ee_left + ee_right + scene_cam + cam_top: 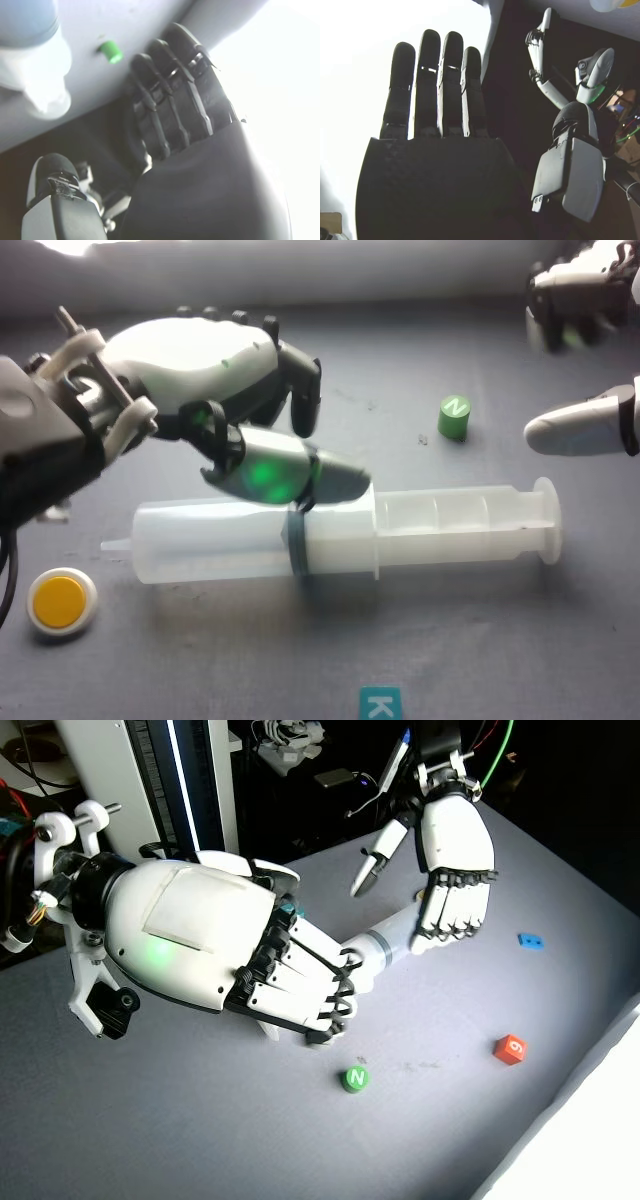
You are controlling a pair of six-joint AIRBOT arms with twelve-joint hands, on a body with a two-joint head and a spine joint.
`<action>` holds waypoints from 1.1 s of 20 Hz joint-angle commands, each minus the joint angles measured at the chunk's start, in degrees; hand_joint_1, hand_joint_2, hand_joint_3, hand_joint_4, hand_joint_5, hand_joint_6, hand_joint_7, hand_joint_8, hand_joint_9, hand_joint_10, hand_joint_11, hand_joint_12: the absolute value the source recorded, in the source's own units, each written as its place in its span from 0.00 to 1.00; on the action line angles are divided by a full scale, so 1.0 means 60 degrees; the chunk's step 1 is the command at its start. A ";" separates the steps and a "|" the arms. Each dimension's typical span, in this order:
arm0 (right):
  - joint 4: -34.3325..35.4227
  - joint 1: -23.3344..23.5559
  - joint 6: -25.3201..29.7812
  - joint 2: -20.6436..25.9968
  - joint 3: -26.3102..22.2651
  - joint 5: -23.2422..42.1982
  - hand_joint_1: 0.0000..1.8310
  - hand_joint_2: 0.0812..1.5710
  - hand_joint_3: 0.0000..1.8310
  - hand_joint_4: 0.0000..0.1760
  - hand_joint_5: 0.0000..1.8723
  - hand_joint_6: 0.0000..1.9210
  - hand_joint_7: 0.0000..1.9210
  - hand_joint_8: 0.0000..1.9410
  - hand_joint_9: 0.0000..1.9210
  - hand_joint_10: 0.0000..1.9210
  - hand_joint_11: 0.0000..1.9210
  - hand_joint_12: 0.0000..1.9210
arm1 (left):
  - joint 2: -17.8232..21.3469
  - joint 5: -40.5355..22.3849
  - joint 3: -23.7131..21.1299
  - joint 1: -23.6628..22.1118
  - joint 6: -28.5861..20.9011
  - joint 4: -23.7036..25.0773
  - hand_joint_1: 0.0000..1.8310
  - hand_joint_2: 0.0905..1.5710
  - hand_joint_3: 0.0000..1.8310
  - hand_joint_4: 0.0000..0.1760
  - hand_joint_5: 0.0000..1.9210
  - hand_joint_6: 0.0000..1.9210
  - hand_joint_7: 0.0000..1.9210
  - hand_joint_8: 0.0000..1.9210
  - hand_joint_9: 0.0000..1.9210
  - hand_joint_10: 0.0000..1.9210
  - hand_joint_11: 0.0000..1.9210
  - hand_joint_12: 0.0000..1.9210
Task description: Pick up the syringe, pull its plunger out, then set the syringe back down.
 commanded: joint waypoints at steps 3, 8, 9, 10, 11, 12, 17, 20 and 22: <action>-0.0036 0.0047 0.0045 0.0155 -0.0068 0.1172 0.12 0.70 0.03 0.08 0.89 1.00 0.93 1.00 0.96 1.00 0.97 1.00 | 0.0129 -0.0221 0.0042 -0.0503 0.0680 -0.0220 0.32 0.69 0.00 0.92 0.73 0.99 0.82 1.00 0.82 1.00 0.77 1.00; -0.0040 0.0070 0.0044 0.0143 -0.0078 0.1174 0.47 0.97 0.02 0.24 0.98 1.00 1.00 1.00 1.00 1.00 1.00 1.00 | 0.0152 0.0136 0.0289 -0.1037 0.1393 -0.0686 0.69 0.75 0.01 0.99 0.76 1.00 0.79 1.00 0.79 1.00 0.79 1.00; -0.0044 0.0080 0.0044 0.0129 -0.0078 0.1177 0.45 0.98 0.02 0.28 0.98 1.00 1.00 1.00 1.00 1.00 1.00 1.00 | 0.0152 0.0157 0.0312 -0.1115 0.1421 -0.0702 0.67 0.76 0.01 0.99 0.76 1.00 0.78 1.00 0.79 1.00 0.79 1.00; -0.0055 0.0085 0.0044 0.0122 -0.0080 0.1184 0.43 0.99 0.02 0.29 0.97 1.00 1.00 1.00 1.00 1.00 1.00 1.00 | 0.0152 0.0157 0.0317 -0.1148 0.1421 -0.0707 0.67 0.76 0.01 0.99 0.75 1.00 0.77 1.00 0.78 1.00 0.78 1.00; -0.0104 0.0095 0.0044 0.0108 -0.0080 0.1200 0.40 1.00 0.02 0.24 0.97 1.00 1.00 1.00 1.00 1.00 1.00 1.00 | 0.0152 0.0157 0.0317 -0.1201 0.1421 -0.0708 0.67 0.75 0.01 0.99 0.74 1.00 0.77 1.00 0.78 1.00 0.78 1.00; -0.0151 0.0097 0.0045 0.0099 -0.0081 0.1224 0.39 1.00 0.03 0.22 0.97 1.00 1.00 1.00 1.00 1.00 1.00 1.00 | 0.0152 0.0158 0.0308 -0.1218 0.1421 -0.0724 0.67 0.76 0.01 0.99 0.74 1.00 0.76 1.00 0.77 1.00 0.77 1.00; -0.0284 0.0112 0.0045 0.0072 -0.0088 0.1266 0.22 1.00 0.08 0.43 0.91 1.00 0.97 1.00 1.00 1.00 1.00 1.00 | 0.0204 0.0221 0.0304 -0.1251 0.1421 -0.0803 0.65 0.76 0.01 0.86 0.75 1.00 0.77 1.00 0.77 1.00 0.77 1.00; -0.0305 0.0116 0.0046 0.0056 -0.0088 0.1288 0.10 1.00 0.09 0.88 0.86 1.00 0.93 1.00 0.98 1.00 1.00 1.00 | 0.0244 0.0242 0.0323 -0.1286 0.1421 -0.0804 0.66 0.76 0.01 0.80 0.76 1.00 0.78 1.00 0.79 1.00 0.77 1.00; -0.0305 0.0117 0.0046 0.0054 -0.0088 0.1290 0.08 1.00 0.09 1.00 0.85 1.00 0.93 1.00 0.98 1.00 1.00 1.00 | 0.0257 0.0258 0.0318 -0.1297 0.1421 -0.0805 0.65 0.77 0.01 0.79 0.76 1.00 0.78 1.00 0.79 1.00 0.77 1.00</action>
